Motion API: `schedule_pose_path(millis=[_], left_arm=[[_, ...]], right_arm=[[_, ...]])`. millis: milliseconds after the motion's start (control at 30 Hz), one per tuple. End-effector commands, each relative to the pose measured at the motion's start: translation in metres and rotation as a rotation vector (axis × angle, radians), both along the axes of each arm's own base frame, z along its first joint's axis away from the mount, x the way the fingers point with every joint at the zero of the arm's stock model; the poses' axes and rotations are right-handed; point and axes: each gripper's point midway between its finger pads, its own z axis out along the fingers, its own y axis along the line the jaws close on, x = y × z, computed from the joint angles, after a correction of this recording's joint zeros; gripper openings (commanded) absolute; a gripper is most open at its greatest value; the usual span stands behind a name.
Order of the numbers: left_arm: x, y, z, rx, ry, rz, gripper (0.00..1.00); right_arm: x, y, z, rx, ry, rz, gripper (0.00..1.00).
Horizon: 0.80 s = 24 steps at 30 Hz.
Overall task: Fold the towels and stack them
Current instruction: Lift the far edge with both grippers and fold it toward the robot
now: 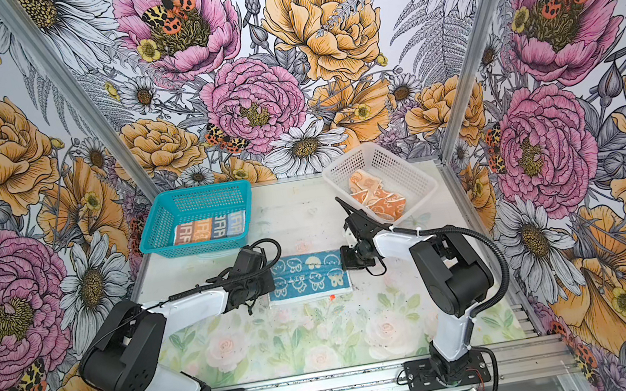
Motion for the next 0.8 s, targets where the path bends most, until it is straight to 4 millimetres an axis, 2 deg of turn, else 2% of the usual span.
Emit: schedule_pose_path(millis=[0, 100, 267, 467, 767], left_arm=[[0.016, 0.003, 0.021, 0.032, -0.032, -0.032, 0.0], [0.02, -0.001, 0.041, 0.031, -0.062, -0.049, 0.0], [0.008, -0.004, 0.053, 0.026, -0.075, -0.057, 0.0], [-0.013, -0.002, 0.048, 0.021, -0.066, -0.051, 0.0], [-0.035, 0.0, 0.03, 0.038, -0.036, -0.042, 0.0]], right_arm=[[0.024, 0.001, 0.016, 0.021, -0.051, -0.03, 0.0], [0.026, 0.006, 0.033, 0.053, -0.077, -0.021, 0.0], [0.018, 0.005, 0.048, 0.069, -0.092, -0.008, 0.0], [-0.002, 0.003, 0.049, 0.068, -0.085, 0.012, 0.0], [-0.031, 0.001, 0.031, 0.035, -0.044, 0.038, 0.0]])
